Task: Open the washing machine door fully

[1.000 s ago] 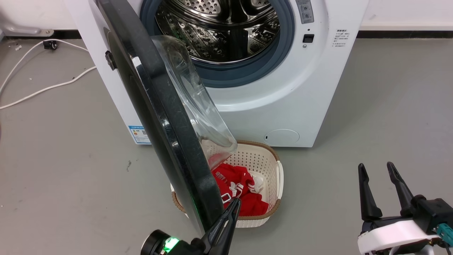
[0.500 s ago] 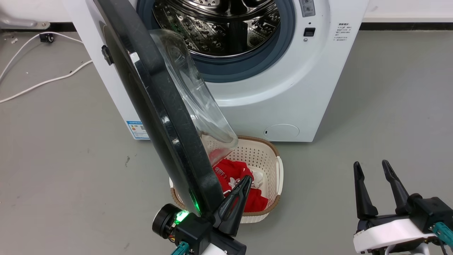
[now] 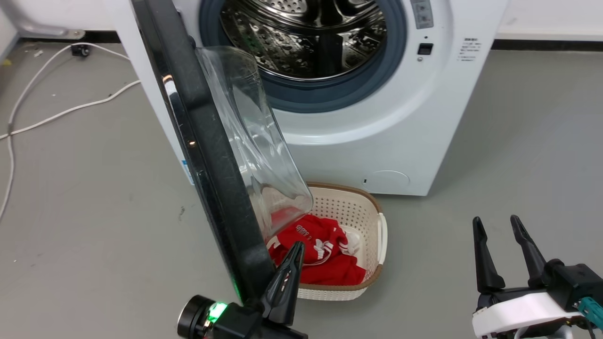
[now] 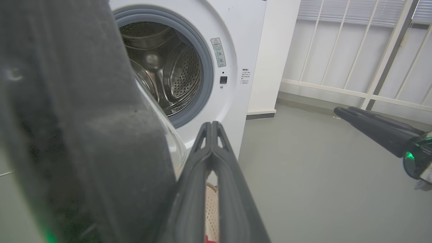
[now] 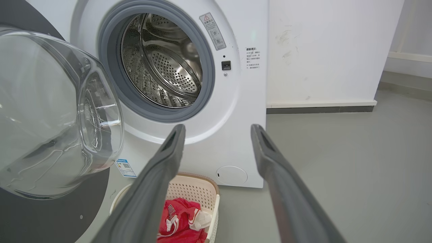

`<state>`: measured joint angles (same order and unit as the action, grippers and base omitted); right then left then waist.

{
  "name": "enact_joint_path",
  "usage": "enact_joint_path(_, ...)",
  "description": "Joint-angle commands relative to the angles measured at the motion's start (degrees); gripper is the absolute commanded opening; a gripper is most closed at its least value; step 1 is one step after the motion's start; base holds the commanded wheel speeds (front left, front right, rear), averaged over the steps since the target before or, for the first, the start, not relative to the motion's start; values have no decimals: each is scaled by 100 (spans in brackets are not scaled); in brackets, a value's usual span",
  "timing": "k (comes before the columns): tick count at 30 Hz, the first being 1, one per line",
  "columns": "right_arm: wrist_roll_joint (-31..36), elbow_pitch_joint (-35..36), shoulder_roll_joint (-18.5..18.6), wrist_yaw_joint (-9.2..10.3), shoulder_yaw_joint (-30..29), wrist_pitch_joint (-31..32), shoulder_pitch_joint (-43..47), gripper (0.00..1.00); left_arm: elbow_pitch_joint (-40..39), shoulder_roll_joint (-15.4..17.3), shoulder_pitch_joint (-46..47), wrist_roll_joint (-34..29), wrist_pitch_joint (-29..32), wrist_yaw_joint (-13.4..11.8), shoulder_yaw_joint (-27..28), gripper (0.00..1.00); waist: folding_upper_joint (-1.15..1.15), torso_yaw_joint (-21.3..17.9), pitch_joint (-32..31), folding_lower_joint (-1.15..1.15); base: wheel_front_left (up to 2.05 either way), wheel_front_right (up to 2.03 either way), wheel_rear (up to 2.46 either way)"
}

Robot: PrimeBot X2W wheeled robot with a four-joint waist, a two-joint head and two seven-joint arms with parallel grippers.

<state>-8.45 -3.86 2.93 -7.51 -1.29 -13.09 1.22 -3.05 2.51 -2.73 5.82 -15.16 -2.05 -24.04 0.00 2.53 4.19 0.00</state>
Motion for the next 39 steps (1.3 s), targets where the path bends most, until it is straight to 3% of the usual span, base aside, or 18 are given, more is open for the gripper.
enact_joint_path(1, 11, 15, -10, 4, -17, -22, 19, 100, 5, 87, -97, 24, 12, -103, 176, 0, 0, 109, -36, 0, 0, 0, 0)
enact_joint_path(12, 97, 138, -9, 3, -131, 153, 202, 100, -304, 71, -499, 151, 7, -286, 497, 0, 0, 1025, -193, 0, 0, 0, 0)
enact_joint_path(21, 29, 175, -8, 4, -43, 247, 74, 100, -38, 240, -373, 418, 12, -383, 1319, 0, 0, 1400, -144, 0, 0, 0, 0)
enact_joint_path(28, 26, 151, -6, 3, 94, 276, -60, 100, 479, 432, 152, 618, 7, -384, 2072, 0, 0, 1320, -45, 0, 0, 0, 0)
enact_joint_path(39, 89, 235, -8, 4, 56, 347, -250, 100, 1082, 999, 960, 835, 7, -544, 3521, 0, 0, 791, 356, 0, 0, 0, 0)
